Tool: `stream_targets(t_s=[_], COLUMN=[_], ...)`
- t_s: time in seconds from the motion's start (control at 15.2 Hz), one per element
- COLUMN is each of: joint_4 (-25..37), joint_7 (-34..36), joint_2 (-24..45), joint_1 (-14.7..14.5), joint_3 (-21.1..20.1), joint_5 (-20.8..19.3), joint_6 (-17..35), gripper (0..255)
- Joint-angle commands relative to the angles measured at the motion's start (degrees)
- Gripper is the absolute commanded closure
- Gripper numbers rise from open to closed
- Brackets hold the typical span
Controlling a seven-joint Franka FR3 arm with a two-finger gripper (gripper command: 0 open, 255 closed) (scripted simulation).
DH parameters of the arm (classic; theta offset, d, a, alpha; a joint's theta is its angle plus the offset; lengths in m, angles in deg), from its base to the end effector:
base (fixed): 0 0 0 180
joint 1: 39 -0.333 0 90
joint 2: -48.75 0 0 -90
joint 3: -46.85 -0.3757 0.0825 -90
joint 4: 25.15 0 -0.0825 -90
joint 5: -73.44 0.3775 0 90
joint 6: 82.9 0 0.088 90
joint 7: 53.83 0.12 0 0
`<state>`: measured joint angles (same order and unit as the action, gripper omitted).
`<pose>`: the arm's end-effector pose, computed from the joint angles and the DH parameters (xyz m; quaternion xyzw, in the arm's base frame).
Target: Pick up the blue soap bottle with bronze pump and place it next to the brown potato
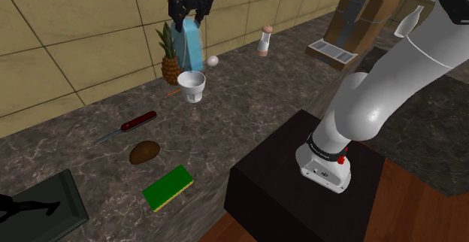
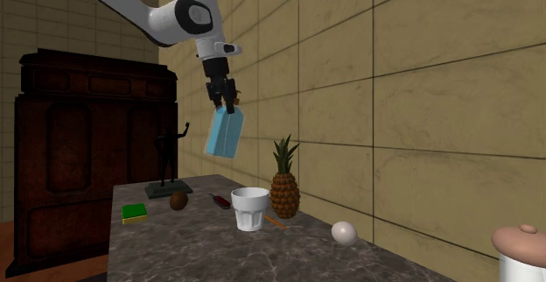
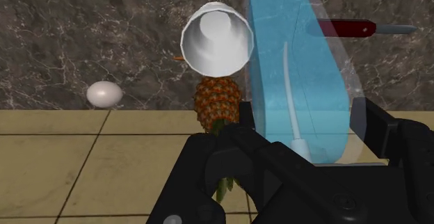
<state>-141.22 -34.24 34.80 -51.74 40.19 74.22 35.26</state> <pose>0.4636 0.1711 0.6270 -0.9903 0.0037 -0.1334 0.0390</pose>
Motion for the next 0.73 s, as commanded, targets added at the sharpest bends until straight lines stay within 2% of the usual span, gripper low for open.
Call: stream_targets(t_s=[0.0, 0.66], joint_4=[0.3, 8.3], joint_7=[3.1, 18.3], joint_2=[0.9, 11.7], joint_1=[-0.9, -5.5], joint_3=[-1.9, -10.3], joint_5=[-0.5, -6.0], joint_6=[0.6, 2.5], gripper=[255, 255])
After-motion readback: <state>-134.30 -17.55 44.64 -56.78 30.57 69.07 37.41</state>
